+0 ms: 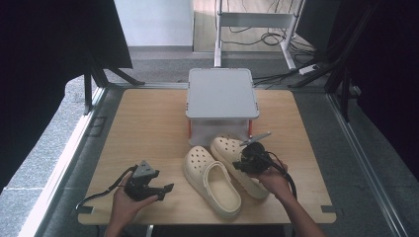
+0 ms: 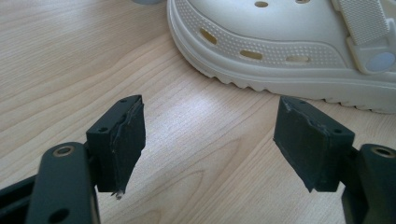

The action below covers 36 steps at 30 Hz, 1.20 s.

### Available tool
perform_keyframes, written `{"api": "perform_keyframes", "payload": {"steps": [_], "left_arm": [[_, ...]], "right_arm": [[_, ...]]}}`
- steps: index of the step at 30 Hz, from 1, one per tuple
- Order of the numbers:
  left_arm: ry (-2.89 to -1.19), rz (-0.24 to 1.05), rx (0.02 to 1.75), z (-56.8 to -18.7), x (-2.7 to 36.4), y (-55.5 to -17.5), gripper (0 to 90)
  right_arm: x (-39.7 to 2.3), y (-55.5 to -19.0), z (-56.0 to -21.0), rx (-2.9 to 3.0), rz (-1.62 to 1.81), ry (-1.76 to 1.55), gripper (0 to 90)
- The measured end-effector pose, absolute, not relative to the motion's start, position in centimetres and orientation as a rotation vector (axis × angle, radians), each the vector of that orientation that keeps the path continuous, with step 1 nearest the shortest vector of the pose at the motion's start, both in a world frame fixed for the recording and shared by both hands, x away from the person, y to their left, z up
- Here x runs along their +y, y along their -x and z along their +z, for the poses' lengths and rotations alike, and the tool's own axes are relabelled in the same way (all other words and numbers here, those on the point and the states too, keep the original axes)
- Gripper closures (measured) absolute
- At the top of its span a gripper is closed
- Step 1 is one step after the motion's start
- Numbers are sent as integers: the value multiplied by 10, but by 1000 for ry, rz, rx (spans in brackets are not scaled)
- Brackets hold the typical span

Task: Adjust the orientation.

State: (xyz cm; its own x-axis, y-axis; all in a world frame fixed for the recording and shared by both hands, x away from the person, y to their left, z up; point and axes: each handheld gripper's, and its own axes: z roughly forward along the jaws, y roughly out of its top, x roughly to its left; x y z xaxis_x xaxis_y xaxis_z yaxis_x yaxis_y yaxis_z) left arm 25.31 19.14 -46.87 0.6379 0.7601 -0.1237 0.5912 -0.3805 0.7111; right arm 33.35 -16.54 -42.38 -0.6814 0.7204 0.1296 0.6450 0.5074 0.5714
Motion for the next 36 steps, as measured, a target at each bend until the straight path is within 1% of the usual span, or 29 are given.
{"api": "perform_keyframes", "payload": {"steps": [7, 10, 16, 17, 21, 26, 30, 36], "left_arm": [[-2106, 286, 1049, -469, 191, -253, 255], [-2108, 285, 1048, -469, 191, -253, 255], [-2107, 284, 1047, -469, 191, -253, 255], [-2108, 284, 1047, -469, 191, -253, 255], [-2111, 284, 1048, -470, 190, -253, 255], [-2110, 287, 1049, -469, 191, -253, 255], [-2106, 289, 1049, -468, 191, -252, 255], [-2108, 292, 1050, -468, 191, -252, 255]], "right_arm": [[-147, -337, -435, 2637, 890, -1184, 777], [-141, -336, -439, 2645, 875, -1173, 758], [-144, -334, -438, 2626, 895, -1189, 643], [-146, -334, -438, 2621, 898, -1199, 607], [-155, -330, -435, 2603, 937, -1219, 550], [-167, -322, -427, 2567, 1008, -1229, 541], [-175, -314, -422, 2551, 1074, -1217, 506], [-179, -307, -424, 2543, 1132, -1198, 493]]}}
